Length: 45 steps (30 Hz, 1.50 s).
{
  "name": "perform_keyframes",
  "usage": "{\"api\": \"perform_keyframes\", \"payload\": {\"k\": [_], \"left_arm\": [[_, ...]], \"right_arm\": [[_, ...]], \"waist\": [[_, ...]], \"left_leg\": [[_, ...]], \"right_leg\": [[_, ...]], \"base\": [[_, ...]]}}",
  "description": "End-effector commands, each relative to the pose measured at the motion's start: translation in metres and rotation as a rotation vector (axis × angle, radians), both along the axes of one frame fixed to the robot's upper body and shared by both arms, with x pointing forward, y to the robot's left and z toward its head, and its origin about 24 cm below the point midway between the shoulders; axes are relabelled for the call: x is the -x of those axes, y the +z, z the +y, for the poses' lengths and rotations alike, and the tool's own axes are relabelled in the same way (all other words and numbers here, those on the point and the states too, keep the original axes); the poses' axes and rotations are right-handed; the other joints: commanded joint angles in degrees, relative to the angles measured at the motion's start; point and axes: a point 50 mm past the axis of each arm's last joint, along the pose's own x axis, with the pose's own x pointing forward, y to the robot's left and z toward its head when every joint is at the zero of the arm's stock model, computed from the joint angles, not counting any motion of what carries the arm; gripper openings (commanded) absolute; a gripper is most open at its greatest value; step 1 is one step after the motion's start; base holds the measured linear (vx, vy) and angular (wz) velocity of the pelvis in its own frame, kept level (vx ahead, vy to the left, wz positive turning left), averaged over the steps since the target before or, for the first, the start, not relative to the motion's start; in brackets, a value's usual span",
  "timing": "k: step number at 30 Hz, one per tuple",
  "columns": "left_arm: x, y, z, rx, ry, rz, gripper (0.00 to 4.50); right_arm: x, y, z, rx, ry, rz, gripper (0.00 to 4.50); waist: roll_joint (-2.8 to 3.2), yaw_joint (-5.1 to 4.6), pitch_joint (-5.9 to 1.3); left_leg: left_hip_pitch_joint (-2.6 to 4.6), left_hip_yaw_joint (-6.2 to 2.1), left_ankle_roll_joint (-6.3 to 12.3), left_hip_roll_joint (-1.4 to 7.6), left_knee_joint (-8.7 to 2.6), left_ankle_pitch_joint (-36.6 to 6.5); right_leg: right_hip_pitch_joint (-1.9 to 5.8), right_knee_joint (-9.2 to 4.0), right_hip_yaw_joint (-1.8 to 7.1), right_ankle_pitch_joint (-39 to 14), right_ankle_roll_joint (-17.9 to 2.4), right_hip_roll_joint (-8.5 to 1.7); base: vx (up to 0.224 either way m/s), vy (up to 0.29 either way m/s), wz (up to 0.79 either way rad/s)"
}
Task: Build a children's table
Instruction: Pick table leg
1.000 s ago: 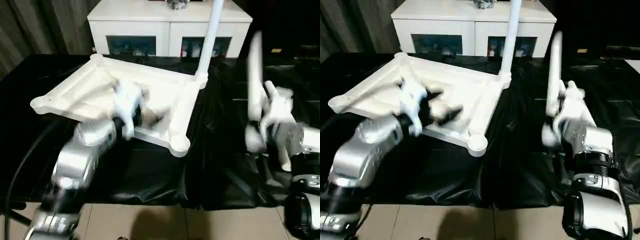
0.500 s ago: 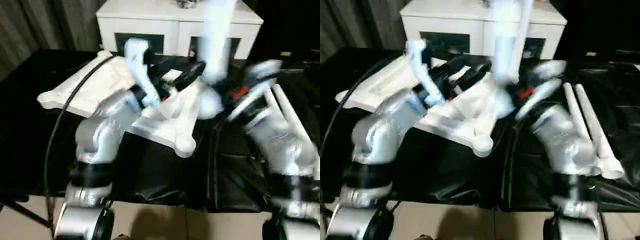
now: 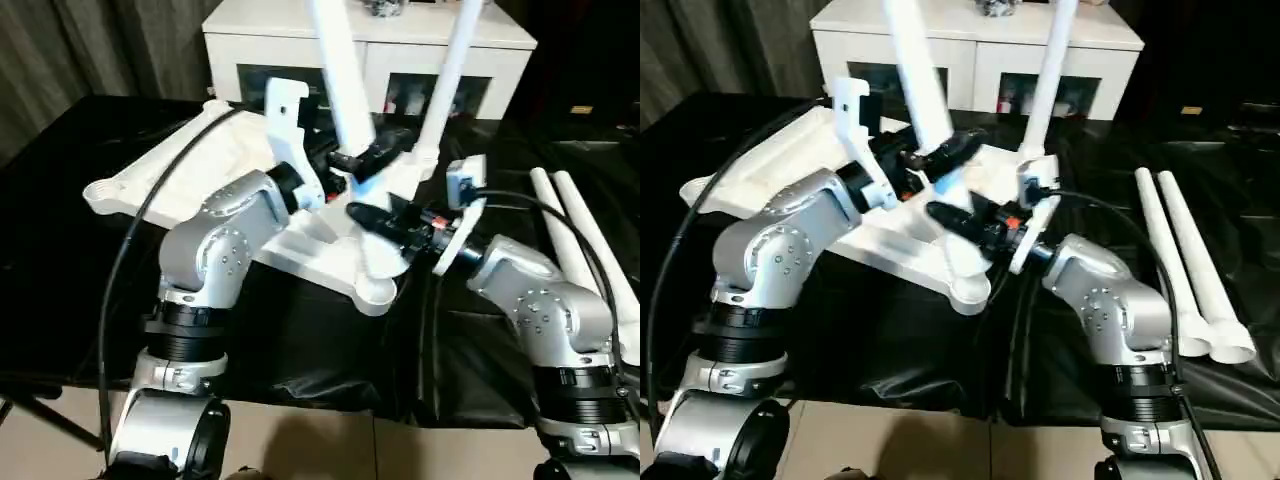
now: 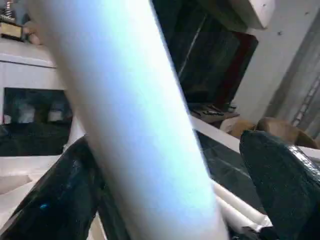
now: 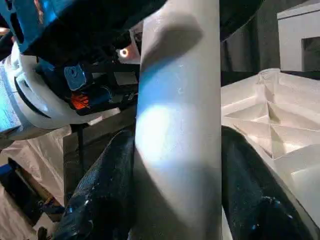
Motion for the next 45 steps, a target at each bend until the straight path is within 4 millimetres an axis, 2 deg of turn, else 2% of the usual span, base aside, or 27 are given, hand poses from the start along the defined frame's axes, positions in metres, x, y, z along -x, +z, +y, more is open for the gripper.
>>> {"api": "perform_keyframes", "payload": {"k": [1, 3, 6, 10, 17, 21, 24, 26, 27, 28, 29, 30, 35, 40, 41, 45], "left_arm": [[-0.001, 0.0, 0.004, 0.003, 0.026, 0.014, 4.5], [-0.001, 0.0, 0.005, 0.008, 0.034, 0.018, 4.5], [-0.001, -0.002, 0.008, 0.013, 0.061, 0.048, 4.21], [-0.001, -0.005, 0.008, 0.013, 0.065, 0.075, 3.84], [0.013, -0.01, 0.006, -0.004, -0.091, 0.076, 3.29], [0.016, -0.007, 0.007, 0.027, -0.111, 0.087, 2.94], [0.017, -0.002, 0.009, 0.068, -0.136, 0.087, 2.81], [0.018, 0.0, 0.01, 0.072, -0.151, 0.083, 2.53], [0.019, 0.0, 0.01, 0.07, -0.16, 0.081, 2.53], [0.02, 0.001, 0.011, 0.066, -0.169, 0.074, 2.47], [0.021, 0.001, 0.011, 0.055, -0.182, 0.066, 2.47], [0.022, 0.001, 0.011, 0.042, -0.197, 0.057, 2.24], [0.027, 0.002, 0.01, -0.016, -0.242, 0.02, 1.96], [0.027, 0.001, 0.009, -0.09, -0.264, -0.014, 1.93], [0.027, 0.0, 0.009, -0.133, -0.279, -0.031, 1.92], [0.028, -0.001, 0.008, -0.156, -0.289, -0.036, 1.91]], "right_arm": [[0.003, 0.009, 0.001, 0.009, 0.003, -0.048, 1.89], [0.003, 0.009, 0.001, 0.013, 0.0, -0.049, 1.89], [0.003, 0.008, 0.001, 0.025, -0.01, -0.054, 1.89], [0.004, 0.007, 0.002, 0.027, -0.008, -0.053, 1.89], [0.005, 0.008, 0.003, 0.033, 0.016, -0.059, 1.89], [0.005, 0.009, 0.002, 0.036, 0.019, -0.064, 1.89], [0.005, 0.009, 0.002, 0.048, 0.021, -0.07, 1.89], [0.005, 0.008, 0.002, 0.058, 0.021, -0.074, 1.89], [0.004, 0.008, 0.001, 0.074, 0.011, -0.078, 1.89], [0.003, 0.007, 0.001, 0.08, 0.007, -0.075, 2.45], [0.003, 0.006, 0.001, 0.087, 0.013, -0.072, 2.58], [0.003, 0.006, 0.001, 0.089, 0.022, -0.067, 2.58], [0.001, 0.007, 0.0, 0.106, 0.061, -0.06, 2.99], [-0.003, 0.007, -0.001, 0.205, 0.102, -0.055, 3.33], [-0.004, 0.007, -0.001, 0.254, 0.136, -0.043, 3.37], [-0.006, 0.007, 0.0, 0.294, 0.18, -0.018, 3.37]], "waist": [[-0.55, 0.12, -4.11], [-0.36, 0.02, -4.14], [-0.38, 0.04, -4.22], [-0.46, 0.09, -4.19], [-0.32, 0.02, -4.08], [-0.23, -0.01, -4.1], [-0.35, -0.04, -4.11], [-0.34, 0.0, -4.09], [-0.52, -0.04, -4.1], [-0.38, 0.01, -4.09], [-0.43, -0.02, -4.06], [-0.38, 0.01, -4.05], [-0.41, -0.05, -4.1], [-0.52, -0.08, -3.99], [-0.58, -0.01, -4.15], [-0.55, -0.05, -4.16]], "left_leg": [[1.06, -1.22, 0.72, 2.28, -4.11, -11.2], [1.08, -1.21, 0.62, 2.29, -4.08, -10.8], [1.07, -1.19, 0.79, 2.28, -4.0, -10.0], [1.05, -1.18, 1.07, 2.28, -4.02, -10.3], [1.17, -1.2, 0.44, 2.29, -4.19, -11.3], [1.2, -1.19, 0.12, 2.28, -4.19, -11.6], [1.09, -1.14, 0.23, 2.22, -4.11, -11.2], [1.12, -1.15, 0.28, 2.23, -4.12, -11.3], [1.13, -1.12, 0.42, 2.25, -4.08, -11.2], [1.16, -1.14, 0.49, 2.25, -4.11, -11.1], [1.11, -1.13, 0.49, 2.22, -4.1, -11.1], [1.17, -1.15, 0.47, 2.24, -4.13, -11.3], [1.21, -1.15, 0.48, 2.28, -4.11, -10.8], [1.17, -1.06, 0.3, 2.23, -4.05, -10.8], [1.26, -1.16, 0.43, 2.22, -4.0, -10.3], [1.19, -1.06, 0.56, 2.25, -3.86, -9.6]], "right_leg": [[2.91, -3.75, 1.45, -14.7, -9.8, -2.39], [2.84, -3.71, 1.45, -13.7, -9.9, -2.29], [2.95, -3.45, 1.43, -11.5, -10.5, -2.21], [2.95, -3.59, 1.42, -12.6, -10.5, -2.29], [2.74, -3.7, 1.44, -14.2, -10.0, -2.21], [2.76, -3.65, 1.45, -13.6, -10.1, -2.16], [2.9, -3.52, 1.45, -12.6, -10.5, -2.19], [2.88, -3.58, 1.45, -13.1, -10.5, -2.22], [2.86, -3.62, 1.45, -13.1, -10.4, -2.17], [2.85, -3.6, 1.47, -13.3, -10.3, -2.2], [2.85, -3.61, 1.46, -13.5, -10.2, -2.21], [2.81, -3.7, 1.46, -14.1, -10.0, -2.2], [2.83, -3.47, 1.48, -12.8, -10.3, -2.12], [2.85, -3.49, 1.55, -13.6, -10.1, -2.18], [2.94, -3.38, 1.48, -13.6, -10.1, -2.14], [2.98, -3.14, 1.59, -11.9, -10.9, -2.21]], "base": [[0.0, 0.0, 0.0], [0.0, 0.0, 0.0], [0.0, 0.0, 0.0], [0.0, 0.0, 0.0], [0.0, 0.0, 0.0], [0.0, 0.0, 0.0], [0.0, 0.0, 0.0], [0.0, 0.0, 0.0], [0.0, 0.0, 0.0], [0.0, 0.0, 0.0], [0.0, 0.0, 0.0], [0.0, 0.0, 0.0], [0.0, 0.0, 0.0], [0.0, 0.0, 0.0], [0.0, 0.0, 0.0], [0.0, 0.0, 0.0]]}}
